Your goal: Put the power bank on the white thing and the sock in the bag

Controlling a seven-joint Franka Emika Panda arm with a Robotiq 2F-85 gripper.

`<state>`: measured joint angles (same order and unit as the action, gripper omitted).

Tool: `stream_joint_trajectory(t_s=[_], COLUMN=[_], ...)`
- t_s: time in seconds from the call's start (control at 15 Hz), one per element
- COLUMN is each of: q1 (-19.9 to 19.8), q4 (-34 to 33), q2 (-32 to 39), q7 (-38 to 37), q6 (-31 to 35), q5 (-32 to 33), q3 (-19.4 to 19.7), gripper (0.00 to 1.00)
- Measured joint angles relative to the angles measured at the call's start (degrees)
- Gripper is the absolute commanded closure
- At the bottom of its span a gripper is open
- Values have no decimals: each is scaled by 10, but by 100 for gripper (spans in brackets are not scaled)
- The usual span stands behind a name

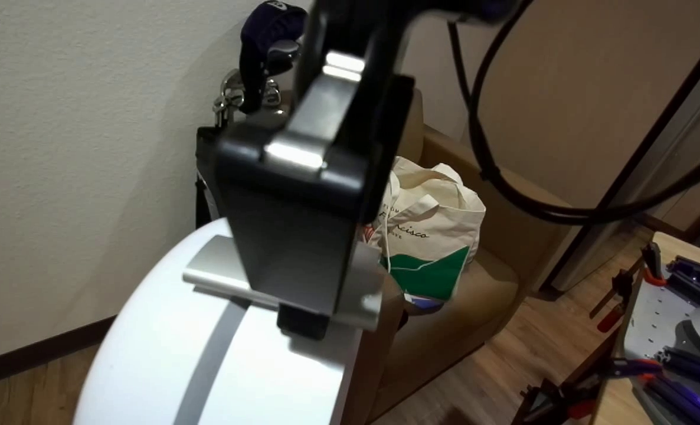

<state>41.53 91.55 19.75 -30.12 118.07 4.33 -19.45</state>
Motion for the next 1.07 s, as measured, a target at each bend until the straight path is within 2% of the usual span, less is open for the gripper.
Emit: stream_joint_trajectory(t_s=[0.33, 0.6, 1.07], q1=[11, 15, 13], q4=[-1, -4, -38], q2=[0, 0, -14], q7=[-27, -40, -108], q6=[1, 13, 23], q5=[3, 17, 123], q3=[15, 29, 87], gripper=[0, 0, 0])
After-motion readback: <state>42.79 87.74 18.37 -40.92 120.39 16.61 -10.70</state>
